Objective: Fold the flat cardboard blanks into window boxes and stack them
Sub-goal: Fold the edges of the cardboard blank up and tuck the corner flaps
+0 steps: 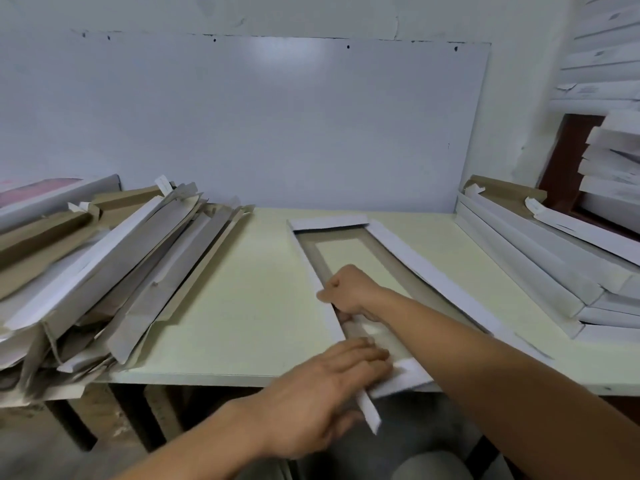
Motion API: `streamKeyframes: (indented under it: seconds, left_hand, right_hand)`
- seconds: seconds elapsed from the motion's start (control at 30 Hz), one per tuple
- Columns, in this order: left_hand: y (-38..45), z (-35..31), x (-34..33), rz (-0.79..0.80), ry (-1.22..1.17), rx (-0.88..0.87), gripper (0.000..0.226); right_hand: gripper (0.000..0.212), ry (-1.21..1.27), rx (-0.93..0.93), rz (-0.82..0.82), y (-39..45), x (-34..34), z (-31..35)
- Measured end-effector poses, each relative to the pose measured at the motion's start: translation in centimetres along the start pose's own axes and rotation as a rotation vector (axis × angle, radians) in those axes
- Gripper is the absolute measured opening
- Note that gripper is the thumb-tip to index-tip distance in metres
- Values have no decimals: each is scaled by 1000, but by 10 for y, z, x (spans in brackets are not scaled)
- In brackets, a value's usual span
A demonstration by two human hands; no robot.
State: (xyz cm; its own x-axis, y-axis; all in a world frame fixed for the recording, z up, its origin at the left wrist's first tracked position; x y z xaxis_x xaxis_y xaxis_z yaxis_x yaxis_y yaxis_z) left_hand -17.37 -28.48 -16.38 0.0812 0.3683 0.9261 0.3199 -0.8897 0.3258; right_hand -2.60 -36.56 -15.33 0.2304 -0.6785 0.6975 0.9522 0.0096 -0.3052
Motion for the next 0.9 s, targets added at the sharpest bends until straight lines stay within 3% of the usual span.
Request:
streamKeyframes:
  seconds: [0.13,0.2,0.33,0.4,0.5,0.7,0.9]
  left_hand:
    - [-7,24,2,-78,-23,51,26]
    - [-13,40,7,-128,-61,139,12]
    - [-17,58,11,-141,-117,233,30]
    - [-14,63,13,-145,-141,264,32]
    - [-12,68,14,-141,-249,313,37]
    - [-11,71,21,-110,-340,316,43]
    - [-18,79,15,-92,-551,361,21]
  right_hand:
    - [28,207,-9,118,11,6,-2]
    - [33,97,25,136,10,12,-10]
    - [52,-291,27,228,-8,33,-41]
    - [51,-436,23,304,-22,42,-56]
    - [41,-587,96,268,-39,52,-71]
    - [38,-558,154,225,-52,45,-89]
    - [29,-529,240,216,-66,43,-93]
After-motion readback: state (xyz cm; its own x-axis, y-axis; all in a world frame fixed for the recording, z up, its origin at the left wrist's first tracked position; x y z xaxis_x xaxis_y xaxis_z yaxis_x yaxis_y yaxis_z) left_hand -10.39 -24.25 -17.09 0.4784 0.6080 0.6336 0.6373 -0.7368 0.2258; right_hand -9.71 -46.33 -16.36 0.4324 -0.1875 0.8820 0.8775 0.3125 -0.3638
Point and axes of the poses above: each hand's wrist, its own y-axis towards the middle knuckle, its own x-axis out of the back of the hand, z = x × y, the point moved 5 cm from there along y, towards the middle knuckle, and after that the axes turned 14 degrees about -x, right-handed, at the moved point
